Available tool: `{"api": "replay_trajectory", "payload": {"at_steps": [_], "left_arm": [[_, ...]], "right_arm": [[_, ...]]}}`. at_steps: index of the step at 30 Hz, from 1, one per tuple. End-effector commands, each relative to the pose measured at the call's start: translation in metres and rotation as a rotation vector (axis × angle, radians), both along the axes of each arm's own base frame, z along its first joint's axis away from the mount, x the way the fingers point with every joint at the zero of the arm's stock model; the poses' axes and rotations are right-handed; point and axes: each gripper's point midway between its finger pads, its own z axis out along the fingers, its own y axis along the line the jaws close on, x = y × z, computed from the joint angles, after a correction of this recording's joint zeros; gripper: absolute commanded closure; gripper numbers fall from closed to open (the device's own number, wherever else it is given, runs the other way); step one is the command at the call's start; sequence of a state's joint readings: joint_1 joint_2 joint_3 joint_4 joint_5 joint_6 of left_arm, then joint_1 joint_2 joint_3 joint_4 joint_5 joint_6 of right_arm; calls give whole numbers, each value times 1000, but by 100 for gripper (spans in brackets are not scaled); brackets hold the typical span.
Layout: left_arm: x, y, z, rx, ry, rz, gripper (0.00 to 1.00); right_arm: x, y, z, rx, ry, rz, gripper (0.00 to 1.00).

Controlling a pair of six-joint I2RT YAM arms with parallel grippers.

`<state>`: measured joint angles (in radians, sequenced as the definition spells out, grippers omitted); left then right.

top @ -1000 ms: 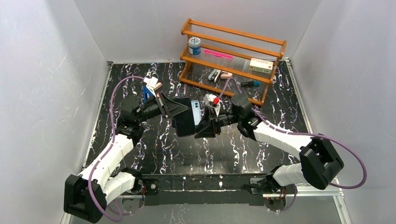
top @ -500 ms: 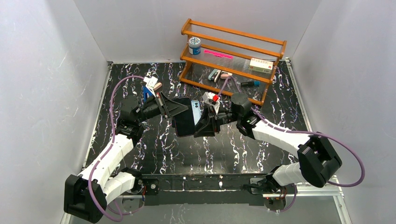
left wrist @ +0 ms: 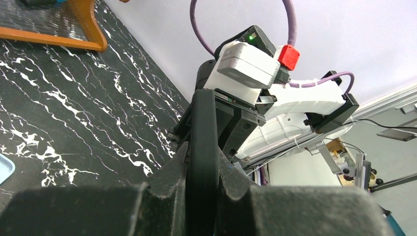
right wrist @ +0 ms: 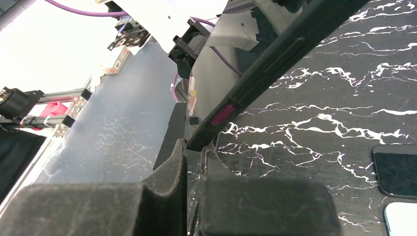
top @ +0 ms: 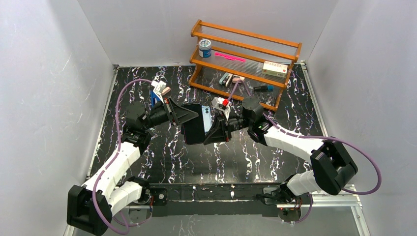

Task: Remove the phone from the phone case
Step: Remove the phone case from the phone.

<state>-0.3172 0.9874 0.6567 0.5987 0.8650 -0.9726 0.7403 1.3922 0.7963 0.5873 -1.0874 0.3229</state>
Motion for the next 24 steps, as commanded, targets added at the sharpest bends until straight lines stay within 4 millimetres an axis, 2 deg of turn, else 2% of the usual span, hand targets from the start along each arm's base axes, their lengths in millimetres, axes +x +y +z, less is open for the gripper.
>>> {"api": "replay_trajectory", "payload": {"at_steps": [1, 5, 15, 20, 24], "left_arm": [[2, 1, 17, -73, 60, 25, 100], [1, 0, 19, -97, 102, 16, 100], [-7, -3, 26, -141, 155, -26, 100], [-8, -2, 24, -138, 131, -16, 100], [-7, -1, 26, -127, 76, 1, 100]], "right_arm": [[8, 4, 16, 81, -191, 11, 99], [13, 7, 12, 72, -231, 13, 99], [34, 16, 17, 53, -332, -41, 99], [35, 15, 20, 46, -309, -58, 99], [28, 6, 11, 22, -284, -64, 87]]}}
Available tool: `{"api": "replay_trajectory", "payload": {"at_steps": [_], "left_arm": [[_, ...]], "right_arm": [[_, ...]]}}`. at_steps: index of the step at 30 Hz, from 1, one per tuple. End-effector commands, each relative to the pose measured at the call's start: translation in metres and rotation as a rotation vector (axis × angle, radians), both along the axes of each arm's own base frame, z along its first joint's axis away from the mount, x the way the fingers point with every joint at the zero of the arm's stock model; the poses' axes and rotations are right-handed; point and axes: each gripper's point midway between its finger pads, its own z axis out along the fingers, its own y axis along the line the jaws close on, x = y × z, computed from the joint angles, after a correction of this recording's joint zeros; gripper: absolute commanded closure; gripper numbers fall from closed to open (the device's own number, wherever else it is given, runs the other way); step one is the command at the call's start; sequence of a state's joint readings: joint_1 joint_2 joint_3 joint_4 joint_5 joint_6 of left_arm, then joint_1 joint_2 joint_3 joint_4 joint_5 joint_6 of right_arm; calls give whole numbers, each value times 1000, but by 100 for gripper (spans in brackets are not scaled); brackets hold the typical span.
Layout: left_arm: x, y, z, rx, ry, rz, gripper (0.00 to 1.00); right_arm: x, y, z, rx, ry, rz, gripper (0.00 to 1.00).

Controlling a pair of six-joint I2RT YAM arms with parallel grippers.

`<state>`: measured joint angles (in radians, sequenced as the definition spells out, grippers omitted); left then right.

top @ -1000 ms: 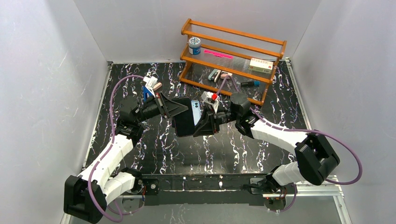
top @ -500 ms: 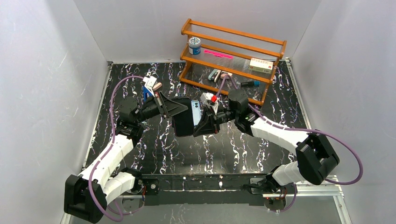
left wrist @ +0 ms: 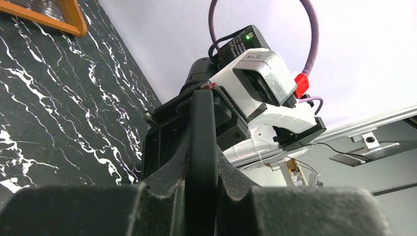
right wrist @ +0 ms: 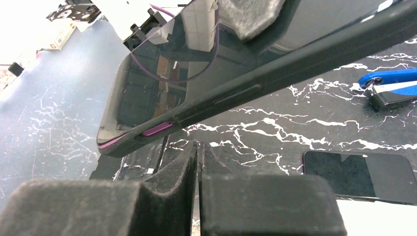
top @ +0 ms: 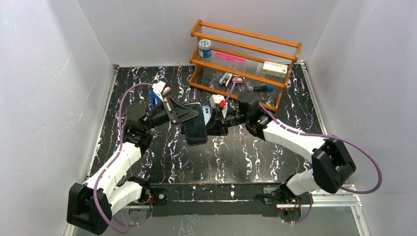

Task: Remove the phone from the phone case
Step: Remove the phone case from the phone.

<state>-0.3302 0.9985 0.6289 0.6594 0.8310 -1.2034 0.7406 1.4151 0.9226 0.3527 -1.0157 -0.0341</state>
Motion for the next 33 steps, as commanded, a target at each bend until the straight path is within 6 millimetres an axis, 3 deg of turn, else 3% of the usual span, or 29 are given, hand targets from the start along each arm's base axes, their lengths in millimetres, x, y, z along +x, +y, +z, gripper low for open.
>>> {"api": "replay_trajectory", "payload": {"at_steps": [1, 6, 9, 23, 33], "left_arm": [[-6, 2, 23, -22, -133, 11, 100], [-4, 2, 23, -7, -171, 18, 100], [-3, 3, 23, -3, -183, 21, 100], [-9, 3, 27, -8, -196, 10, 100], [-15, 4, 31, -22, -192, 0, 100]], "right_arm": [[-6, -9, 7, 12, -28, -7, 82], [-26, -20, 11, 10, -12, 49, 53], [-35, -25, 14, 19, -2, 90, 48], [-35, -21, 34, 65, 3, 94, 54], [-28, -16, 38, 77, 29, 72, 74]]}}
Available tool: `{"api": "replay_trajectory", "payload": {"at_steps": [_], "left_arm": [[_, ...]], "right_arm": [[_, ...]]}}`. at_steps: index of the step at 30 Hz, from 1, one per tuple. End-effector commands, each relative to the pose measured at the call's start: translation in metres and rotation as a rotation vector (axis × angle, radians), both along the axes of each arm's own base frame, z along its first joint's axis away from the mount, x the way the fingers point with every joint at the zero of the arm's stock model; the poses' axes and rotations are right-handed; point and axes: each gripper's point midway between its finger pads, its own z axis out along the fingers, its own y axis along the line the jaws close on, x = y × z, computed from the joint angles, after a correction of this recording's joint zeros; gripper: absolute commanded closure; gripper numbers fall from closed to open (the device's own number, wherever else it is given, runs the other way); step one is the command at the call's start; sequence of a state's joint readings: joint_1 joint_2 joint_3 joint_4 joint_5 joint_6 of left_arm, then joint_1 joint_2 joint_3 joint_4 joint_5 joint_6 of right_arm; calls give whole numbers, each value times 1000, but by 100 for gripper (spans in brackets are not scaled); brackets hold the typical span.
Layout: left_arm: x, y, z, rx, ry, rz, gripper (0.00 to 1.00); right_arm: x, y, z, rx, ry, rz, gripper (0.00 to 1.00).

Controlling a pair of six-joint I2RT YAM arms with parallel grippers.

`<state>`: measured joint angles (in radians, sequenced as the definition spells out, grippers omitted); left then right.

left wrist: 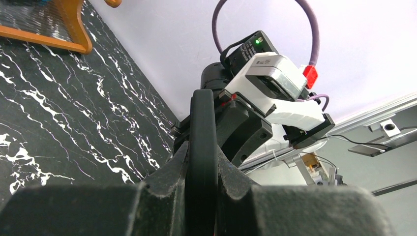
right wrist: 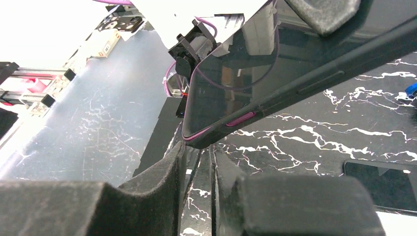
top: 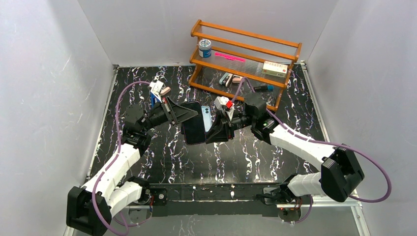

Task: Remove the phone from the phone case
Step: Remove the phone case from the phone.

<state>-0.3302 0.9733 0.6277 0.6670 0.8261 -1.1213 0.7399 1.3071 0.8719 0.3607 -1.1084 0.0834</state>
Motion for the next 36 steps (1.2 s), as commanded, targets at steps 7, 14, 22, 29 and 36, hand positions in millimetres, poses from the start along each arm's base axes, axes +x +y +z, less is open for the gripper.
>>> {"api": "replay_trajectory", "payload": {"at_steps": [7, 14, 22, 29, 36], "left_arm": [[-16, 1, 27, -49, -94, -16, 100], [-11, 0, 24, -44, -90, -5, 100], [-16, -2, 27, -53, -91, -16, 100], [-24, -9, 28, -72, -64, -39, 100], [-37, -27, 31, -111, -14, -90, 100]], "right_arm": [[7, 6, 20, 64, -29, -7, 70], [1, 3, 23, 70, -33, 23, 63], [6, 6, 21, 68, -26, -5, 73], [27, 14, 20, 54, 9, -130, 79], [55, 19, 12, 25, 31, -292, 81]]}}
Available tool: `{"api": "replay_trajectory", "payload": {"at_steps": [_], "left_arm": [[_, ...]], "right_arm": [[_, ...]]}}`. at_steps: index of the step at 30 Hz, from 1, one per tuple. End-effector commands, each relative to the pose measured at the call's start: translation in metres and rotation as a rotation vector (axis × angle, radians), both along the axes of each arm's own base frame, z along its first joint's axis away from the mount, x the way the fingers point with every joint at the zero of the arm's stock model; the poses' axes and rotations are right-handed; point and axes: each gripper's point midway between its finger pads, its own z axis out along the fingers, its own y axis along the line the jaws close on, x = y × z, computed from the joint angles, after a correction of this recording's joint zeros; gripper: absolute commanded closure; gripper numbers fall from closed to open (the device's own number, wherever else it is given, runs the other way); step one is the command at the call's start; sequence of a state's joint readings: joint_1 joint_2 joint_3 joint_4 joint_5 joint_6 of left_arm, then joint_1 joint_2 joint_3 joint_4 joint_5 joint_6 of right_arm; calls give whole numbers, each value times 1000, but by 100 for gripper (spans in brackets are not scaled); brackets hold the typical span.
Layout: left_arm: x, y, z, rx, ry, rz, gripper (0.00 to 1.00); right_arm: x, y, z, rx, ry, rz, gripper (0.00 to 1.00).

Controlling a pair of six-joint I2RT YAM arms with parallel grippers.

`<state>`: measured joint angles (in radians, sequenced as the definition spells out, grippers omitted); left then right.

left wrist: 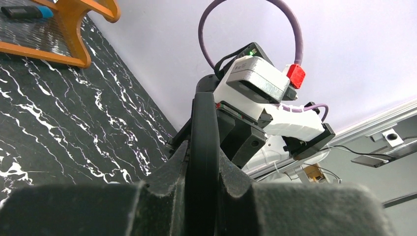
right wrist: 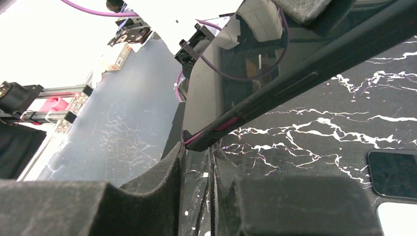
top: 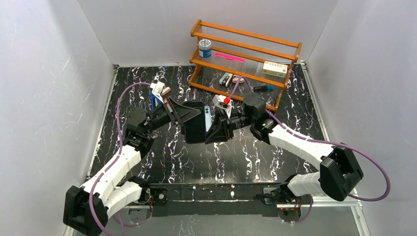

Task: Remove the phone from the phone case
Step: Remove the phone case from the phone.

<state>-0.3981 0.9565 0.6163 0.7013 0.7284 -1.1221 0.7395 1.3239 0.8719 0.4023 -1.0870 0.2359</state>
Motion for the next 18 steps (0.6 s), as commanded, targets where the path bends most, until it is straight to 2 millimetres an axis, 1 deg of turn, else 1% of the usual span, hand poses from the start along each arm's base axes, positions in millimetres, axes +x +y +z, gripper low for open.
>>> {"api": "replay_trajectory", "payload": {"at_steps": [1, 5, 8, 12, 15, 18], "left_arm": [[-35, -19, 24, -82, 17, -125, 100], [-35, -21, 27, -102, 31, -128, 100], [-35, -20, 28, -113, 38, -123, 100], [-33, -20, 24, -109, 45, -114, 100], [-29, -21, 13, -96, 56, -97, 100], [-24, -21, 1, -80, 68, -72, 100]], "right_arm": [[56, 16, 8, 36, -97, -278, 81], [65, 15, -1, 16, -95, -333, 83], [69, 14, -5, 11, -86, -364, 85], [70, 11, 4, 44, -61, -383, 84], [65, 8, 17, 91, -39, -379, 80], [60, 7, 29, 133, -2, -373, 73]]}}
